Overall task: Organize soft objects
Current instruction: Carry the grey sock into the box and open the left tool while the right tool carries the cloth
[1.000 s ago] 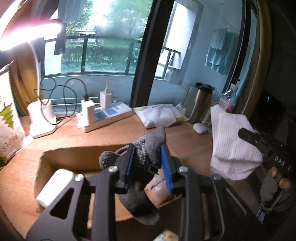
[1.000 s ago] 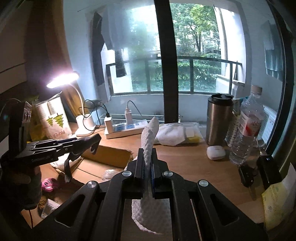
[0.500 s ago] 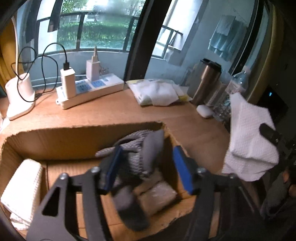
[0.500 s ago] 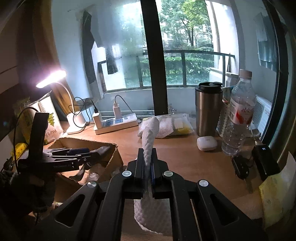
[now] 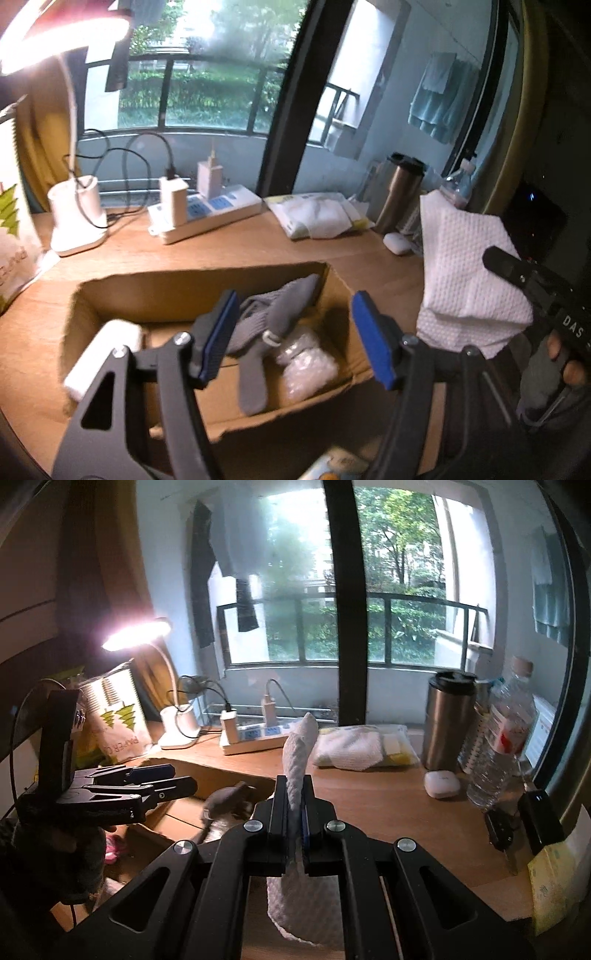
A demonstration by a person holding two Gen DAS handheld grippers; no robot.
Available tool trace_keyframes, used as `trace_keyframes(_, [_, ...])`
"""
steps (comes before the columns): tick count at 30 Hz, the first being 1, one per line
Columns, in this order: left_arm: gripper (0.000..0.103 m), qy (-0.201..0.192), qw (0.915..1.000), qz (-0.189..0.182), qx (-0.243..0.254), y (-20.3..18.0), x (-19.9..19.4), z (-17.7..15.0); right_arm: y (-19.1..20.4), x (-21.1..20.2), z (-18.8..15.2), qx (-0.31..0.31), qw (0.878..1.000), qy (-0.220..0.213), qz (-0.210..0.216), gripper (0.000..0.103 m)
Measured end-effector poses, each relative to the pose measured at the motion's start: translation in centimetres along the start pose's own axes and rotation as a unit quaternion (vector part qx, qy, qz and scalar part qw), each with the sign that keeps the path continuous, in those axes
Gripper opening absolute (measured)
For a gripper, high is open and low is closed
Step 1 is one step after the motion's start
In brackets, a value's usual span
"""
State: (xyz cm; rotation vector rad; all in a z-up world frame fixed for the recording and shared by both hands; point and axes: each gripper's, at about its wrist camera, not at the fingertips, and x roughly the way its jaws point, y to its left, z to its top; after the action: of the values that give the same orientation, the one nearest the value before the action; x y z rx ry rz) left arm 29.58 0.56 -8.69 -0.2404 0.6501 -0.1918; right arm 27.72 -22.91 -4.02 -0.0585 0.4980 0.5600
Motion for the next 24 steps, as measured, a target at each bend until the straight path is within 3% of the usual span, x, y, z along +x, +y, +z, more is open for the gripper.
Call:
trace_keyframes(14, [0.065, -0.051, 0.9978, 0.037, -0.019, 6.0, -7.5, -1.7, 7.9, 1.1, 2.0, -0.042, 0.999, -0.005, 0.028, 0.006])
trace_keyframes(24, [0.065, -0.056, 0.9950, 0.071, -0.042, 10.5, -9.1, -2.9, 12.4, 3.9, 2.9, -0.068, 0.997, 0.011, 0.040, 0.006])
